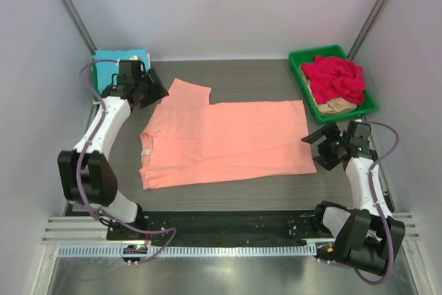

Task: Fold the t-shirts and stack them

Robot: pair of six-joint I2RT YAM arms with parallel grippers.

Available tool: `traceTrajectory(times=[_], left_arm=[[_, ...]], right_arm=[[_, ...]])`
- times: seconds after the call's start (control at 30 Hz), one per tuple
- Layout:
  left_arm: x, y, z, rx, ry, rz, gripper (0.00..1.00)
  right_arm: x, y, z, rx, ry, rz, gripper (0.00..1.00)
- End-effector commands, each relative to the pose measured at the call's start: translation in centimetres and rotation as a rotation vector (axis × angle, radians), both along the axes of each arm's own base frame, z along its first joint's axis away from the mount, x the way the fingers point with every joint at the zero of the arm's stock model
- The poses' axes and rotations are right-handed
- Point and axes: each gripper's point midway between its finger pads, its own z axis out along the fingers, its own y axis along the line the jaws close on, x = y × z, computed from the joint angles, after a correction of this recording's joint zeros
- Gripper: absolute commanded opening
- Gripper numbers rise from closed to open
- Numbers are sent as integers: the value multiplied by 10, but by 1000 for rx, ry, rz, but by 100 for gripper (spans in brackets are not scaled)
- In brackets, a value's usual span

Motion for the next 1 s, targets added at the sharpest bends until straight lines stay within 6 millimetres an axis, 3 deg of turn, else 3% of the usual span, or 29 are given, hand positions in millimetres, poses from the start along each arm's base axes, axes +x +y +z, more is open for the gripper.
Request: traceTrajectory(times=[0.0,0.03,0.07,0.1,0.13,0.17,0.2,0.23,0.27,0.3,0.33,0.37,0.4,0.43,0.47,0.5,0.53,0.57,0.6,0.77,0.97], left_arm=[[63,-7,8,43,-92,-87,62],[85,-9,21,54,-137,-102,62],[98,-10,18,58,-135,-107,61],[114,-12,-15,60,-71,-117,61],[124,-16,-18,65,-69,-130,61],[142,-18,-5,67,-106,-132,60],[154,-17,-11,75,-101,-127,60],[164,-19,-40,85,-51,-133,60],[181,-22,-28,89,-90,-133,60],[189,-23,-33,91,-84,-135,60],[195,-25,-68,98,-19,-140,60],[211,-27,-52,107,-68,-140,60],[217,-26,-59,126,-64,-136,59],[221,-27,-90,145,-7,-137,60],[231,-27,-80,161,-38,-132,60],[235,-23,-89,188,-26,-117,59],[234,-22,-112,224,23,-107,60],[235,-21,-118,258,35,-105,60],[237,-24,-115,281,28,-100,60],[235,-16,-138,337,75,-30,60],[237,-21,-149,308,86,-30,61]], right_arm=[[31,-4,45,-82,-161,62,90],[35,1,50,-88,-174,81,90],[37,4,52,-90,-182,92,89],[39,5,52,-91,-182,98,89],[42,9,57,-94,-196,113,90],[43,9,57,-100,-197,118,90],[44,11,58,-102,-197,126,90],[45,12,58,-105,-197,134,90],[46,15,58,-103,-196,145,90],[46,16,57,-104,-194,152,90],[46,17,55,-105,-190,162,91],[45,20,54,-106,-191,173,91],[44,21,53,-107,-189,180,91],[44,23,53,-110,-193,187,91],[43,25,53,-112,-196,199,91],[43,27,53,-113,-201,208,92],[42,28,53,-115,-201,216,92],[41,30,53,-117,-202,225,92],[41,30,50,-116,-194,225,92],[44,33,49,-101,-194,234,92],[44,35,46,-94,-187,241,92]])
